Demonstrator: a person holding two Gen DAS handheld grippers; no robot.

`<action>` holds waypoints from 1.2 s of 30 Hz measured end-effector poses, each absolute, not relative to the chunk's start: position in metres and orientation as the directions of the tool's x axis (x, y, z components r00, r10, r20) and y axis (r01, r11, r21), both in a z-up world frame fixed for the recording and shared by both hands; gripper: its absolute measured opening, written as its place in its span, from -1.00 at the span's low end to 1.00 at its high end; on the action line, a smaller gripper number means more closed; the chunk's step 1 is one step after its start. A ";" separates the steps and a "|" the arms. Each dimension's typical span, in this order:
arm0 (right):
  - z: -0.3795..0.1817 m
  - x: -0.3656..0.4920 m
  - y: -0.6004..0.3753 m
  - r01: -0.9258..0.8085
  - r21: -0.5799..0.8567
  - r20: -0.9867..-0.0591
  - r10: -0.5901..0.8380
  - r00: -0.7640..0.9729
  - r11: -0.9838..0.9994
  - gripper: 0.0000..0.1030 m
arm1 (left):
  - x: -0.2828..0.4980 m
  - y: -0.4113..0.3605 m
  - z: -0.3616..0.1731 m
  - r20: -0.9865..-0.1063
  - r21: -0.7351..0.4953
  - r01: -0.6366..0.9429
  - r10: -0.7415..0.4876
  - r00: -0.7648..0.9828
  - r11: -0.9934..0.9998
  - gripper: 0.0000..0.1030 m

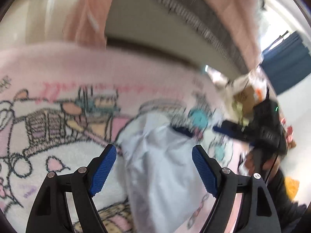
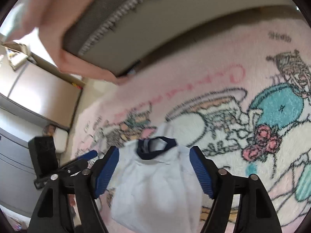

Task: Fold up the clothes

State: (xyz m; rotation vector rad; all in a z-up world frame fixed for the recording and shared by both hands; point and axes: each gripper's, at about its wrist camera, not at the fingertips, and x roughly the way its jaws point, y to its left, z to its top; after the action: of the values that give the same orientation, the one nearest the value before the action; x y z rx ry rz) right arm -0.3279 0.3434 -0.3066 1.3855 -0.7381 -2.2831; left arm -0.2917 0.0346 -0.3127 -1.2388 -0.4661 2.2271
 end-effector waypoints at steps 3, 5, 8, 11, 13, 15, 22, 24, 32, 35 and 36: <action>-0.300 -0.318 0.339 0.033 0.657 -0.642 -0.582 -0.499 -0.753 0.55 | -0.263 0.048 -0.295 -0.659 -0.374 -0.348 0.511 -0.553 -0.859 0.57; -0.296 -0.314 0.335 0.029 0.667 -0.630 -0.584 -0.511 -0.745 0.55 | -0.256 0.057 -0.294 -0.656 -0.310 -0.372 0.480 -0.582 -0.875 0.57; -0.292 -0.313 0.327 0.017 0.588 -0.687 -0.511 -0.517 -0.809 0.55 | -0.261 0.069 -0.303 -0.656 -0.319 -0.386 0.496 -0.569 -0.865 0.57; -0.295 -0.309 0.324 0.008 0.496 -0.730 -0.422 -0.537 -0.868 0.55 | -0.269 0.072 -0.311 -0.604 -0.402 -0.393 0.562 -0.565 -0.827 0.57; -0.298 -0.304 0.329 -0.004 0.502 -0.725 -0.418 -0.547 -0.865 0.55 | -0.273 0.075 -0.315 -0.574 -0.444 -0.407 0.602 -0.555 -0.798 0.57; -0.301 -0.298 0.336 -0.020 0.523 -0.713 -0.424 -0.559 -0.852 0.54 | -0.271 0.084 -0.319 -0.593 -0.398 -0.438 0.591 -0.547 -0.806 0.57; -0.311 -0.286 0.345 -0.108 0.564 -0.685 -0.391 -0.615 -0.819 0.03 | -0.265 0.076 -0.334 -0.636 -0.293 -0.378 0.474 -0.609 -0.878 0.54; -0.316 -0.288 0.342 -0.104 0.572 -0.686 -0.405 -0.604 -0.813 -0.33 | -0.271 0.065 -0.337 -0.641 -0.314 -0.324 0.450 -0.621 -0.893 0.38; -0.336 -0.313 0.304 -0.033 0.510 -0.746 -0.423 -0.515 -0.860 -0.87 | -0.290 0.051 -0.336 -0.525 -0.561 -0.288 0.602 -0.601 -0.776 -0.22; -0.344 -0.315 0.297 -0.015 0.523 -0.745 -0.449 -0.493 -0.852 -0.87 | -0.289 0.076 -0.337 -0.534 -0.529 -0.365 0.635 -0.559 -0.766 -0.22; -0.345 -0.314 0.294 -0.005 0.512 -0.750 -0.444 -0.490 -0.859 -0.87 | -0.288 0.085 -0.340 -0.546 -0.513 -0.386 0.639 -0.542 -0.767 -0.22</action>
State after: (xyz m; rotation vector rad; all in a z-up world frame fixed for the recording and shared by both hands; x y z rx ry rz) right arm -0.3144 0.2943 -0.3452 1.4145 -0.6693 -2.4139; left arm -0.2882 0.0852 -0.3396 -0.9966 -0.4470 2.2909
